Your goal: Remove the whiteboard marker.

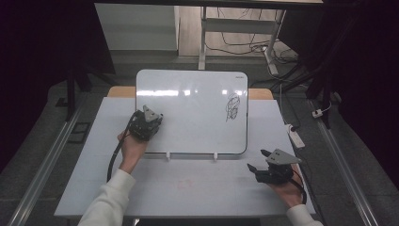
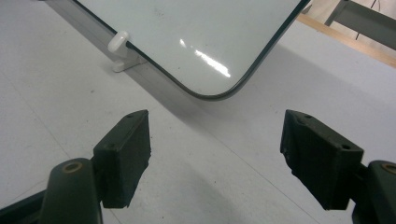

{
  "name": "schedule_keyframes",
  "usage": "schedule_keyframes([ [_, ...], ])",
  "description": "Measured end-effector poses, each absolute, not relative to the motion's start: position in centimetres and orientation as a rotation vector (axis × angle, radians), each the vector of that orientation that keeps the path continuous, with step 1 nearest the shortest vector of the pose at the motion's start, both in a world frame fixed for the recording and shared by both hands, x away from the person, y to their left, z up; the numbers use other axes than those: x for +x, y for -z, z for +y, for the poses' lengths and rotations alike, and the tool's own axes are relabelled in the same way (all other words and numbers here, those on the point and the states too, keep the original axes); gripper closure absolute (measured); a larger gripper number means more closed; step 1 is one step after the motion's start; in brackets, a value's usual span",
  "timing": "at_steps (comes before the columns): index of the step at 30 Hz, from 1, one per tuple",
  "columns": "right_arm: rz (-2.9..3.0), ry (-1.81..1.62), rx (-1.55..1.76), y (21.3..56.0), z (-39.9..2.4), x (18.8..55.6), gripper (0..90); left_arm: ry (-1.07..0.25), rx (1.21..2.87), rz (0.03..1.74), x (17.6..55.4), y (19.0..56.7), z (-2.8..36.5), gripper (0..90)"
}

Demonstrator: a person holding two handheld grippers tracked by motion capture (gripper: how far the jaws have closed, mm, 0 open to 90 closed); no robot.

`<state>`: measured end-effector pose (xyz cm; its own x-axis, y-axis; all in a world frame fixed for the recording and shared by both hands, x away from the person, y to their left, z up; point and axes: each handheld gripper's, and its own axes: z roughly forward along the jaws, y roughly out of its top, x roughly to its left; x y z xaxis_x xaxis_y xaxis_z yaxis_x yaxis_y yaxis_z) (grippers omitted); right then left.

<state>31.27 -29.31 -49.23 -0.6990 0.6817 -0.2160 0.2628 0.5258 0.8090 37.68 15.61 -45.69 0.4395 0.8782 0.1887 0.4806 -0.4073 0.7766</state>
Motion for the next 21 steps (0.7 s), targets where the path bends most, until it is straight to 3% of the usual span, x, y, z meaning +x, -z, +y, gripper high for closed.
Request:
schedule_keyframes([
  [14,2.231,-1.136,0.787,49.2,-29.6,31.2,24.6,-0.624,1.852,1.01,35.2,42.0,17.7,81.6],
  [21,2.208,-1.196,0.793,49.2,-29.1,30.9,26.2,-0.569,1.825,0.887,33.7,40.5,16.7,81.6],
])
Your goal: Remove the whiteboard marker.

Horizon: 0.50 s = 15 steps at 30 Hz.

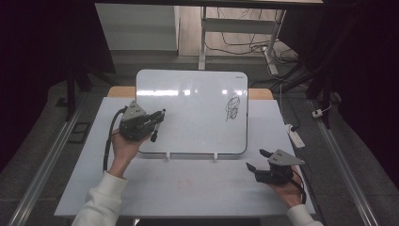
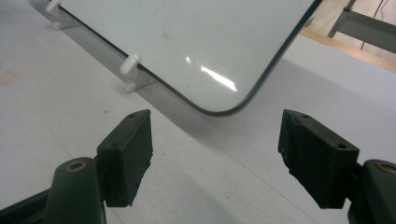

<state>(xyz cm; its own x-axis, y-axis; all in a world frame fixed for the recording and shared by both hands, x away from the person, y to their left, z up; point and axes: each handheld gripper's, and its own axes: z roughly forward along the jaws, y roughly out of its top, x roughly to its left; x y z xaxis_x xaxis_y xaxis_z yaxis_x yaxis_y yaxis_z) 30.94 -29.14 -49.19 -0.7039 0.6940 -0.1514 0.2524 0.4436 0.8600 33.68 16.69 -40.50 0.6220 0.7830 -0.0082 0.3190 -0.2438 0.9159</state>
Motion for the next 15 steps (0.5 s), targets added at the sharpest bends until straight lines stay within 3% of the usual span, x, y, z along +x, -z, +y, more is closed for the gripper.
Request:
schedule_keyframes([
  [15,2.305,-1.354,0.793,47.4,-25.2,31.2,29.2,-0.405,1.912,0.604,31.6,40.6,8.8,81.5],
])
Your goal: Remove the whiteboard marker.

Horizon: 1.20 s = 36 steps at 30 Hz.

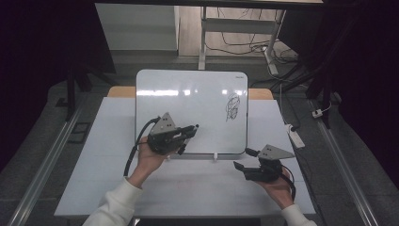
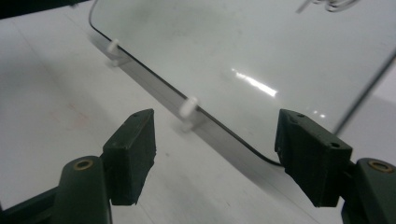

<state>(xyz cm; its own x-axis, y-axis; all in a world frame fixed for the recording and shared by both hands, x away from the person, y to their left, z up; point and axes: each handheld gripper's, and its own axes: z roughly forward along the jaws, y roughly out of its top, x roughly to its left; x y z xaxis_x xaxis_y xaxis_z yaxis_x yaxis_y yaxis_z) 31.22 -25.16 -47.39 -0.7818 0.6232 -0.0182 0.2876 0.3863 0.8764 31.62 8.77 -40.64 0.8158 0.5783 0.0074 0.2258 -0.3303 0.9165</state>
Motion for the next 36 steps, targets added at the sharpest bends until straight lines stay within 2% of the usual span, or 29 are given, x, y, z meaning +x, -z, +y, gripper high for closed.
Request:
schedule_keyframes([
  [12,2.407,-1.408,0.795,47.0,-21.4,31.4,31.2,-0.354,1.945,0.552,31.7,41.8,5.6,81.5],
  [19,2.46,-1.435,0.803,46.4,-18.5,31.4,36.9,-0.351,1.973,0.528,31.5,42.6,3.8,81.5],
  [26,2.521,-1.48,0.875,46.7,-16.3,32.0,46.5,-0.358,2.003,0.503,31.3,43.2,2.6,81.4],
  [34,2.563,-1.511,0.94,46.9,-15.8,32.6,67.8,-0.362,2.008,0.49,31.1,43.2,2.3,81.5],
  [36,2.569,-1.516,0.96,47.0,-15.7,32.7,69.8,-0.372,2.015,0.485,31.1,43.2,2.2,81.4],
])
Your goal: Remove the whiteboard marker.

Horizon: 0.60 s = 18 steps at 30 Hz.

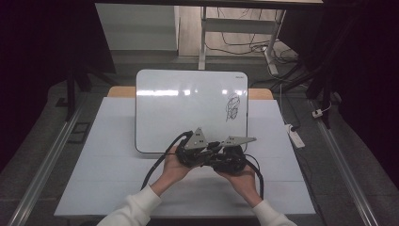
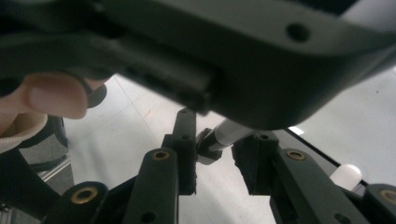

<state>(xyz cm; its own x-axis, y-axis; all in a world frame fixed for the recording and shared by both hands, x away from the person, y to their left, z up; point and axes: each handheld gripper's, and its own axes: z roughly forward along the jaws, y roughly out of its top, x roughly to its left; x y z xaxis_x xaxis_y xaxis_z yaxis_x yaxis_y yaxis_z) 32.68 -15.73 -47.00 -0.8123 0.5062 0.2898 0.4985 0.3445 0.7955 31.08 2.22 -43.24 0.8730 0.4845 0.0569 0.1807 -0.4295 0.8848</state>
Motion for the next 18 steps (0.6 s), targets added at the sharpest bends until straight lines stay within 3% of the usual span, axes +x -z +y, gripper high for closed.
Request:
schedule_keyframes([
  [10,2.571,-1.519,1.051,47.3,-16.1,33.1,76.8,-0.361,2.014,0.473,31.0,43.3,2.0,80.1],
  [18,2.502,-1.519,1.019,46.8,-16.9,33.0,77.3,-0.35,1.954,0.503,30.4,42.3,3.8,58.3],
])
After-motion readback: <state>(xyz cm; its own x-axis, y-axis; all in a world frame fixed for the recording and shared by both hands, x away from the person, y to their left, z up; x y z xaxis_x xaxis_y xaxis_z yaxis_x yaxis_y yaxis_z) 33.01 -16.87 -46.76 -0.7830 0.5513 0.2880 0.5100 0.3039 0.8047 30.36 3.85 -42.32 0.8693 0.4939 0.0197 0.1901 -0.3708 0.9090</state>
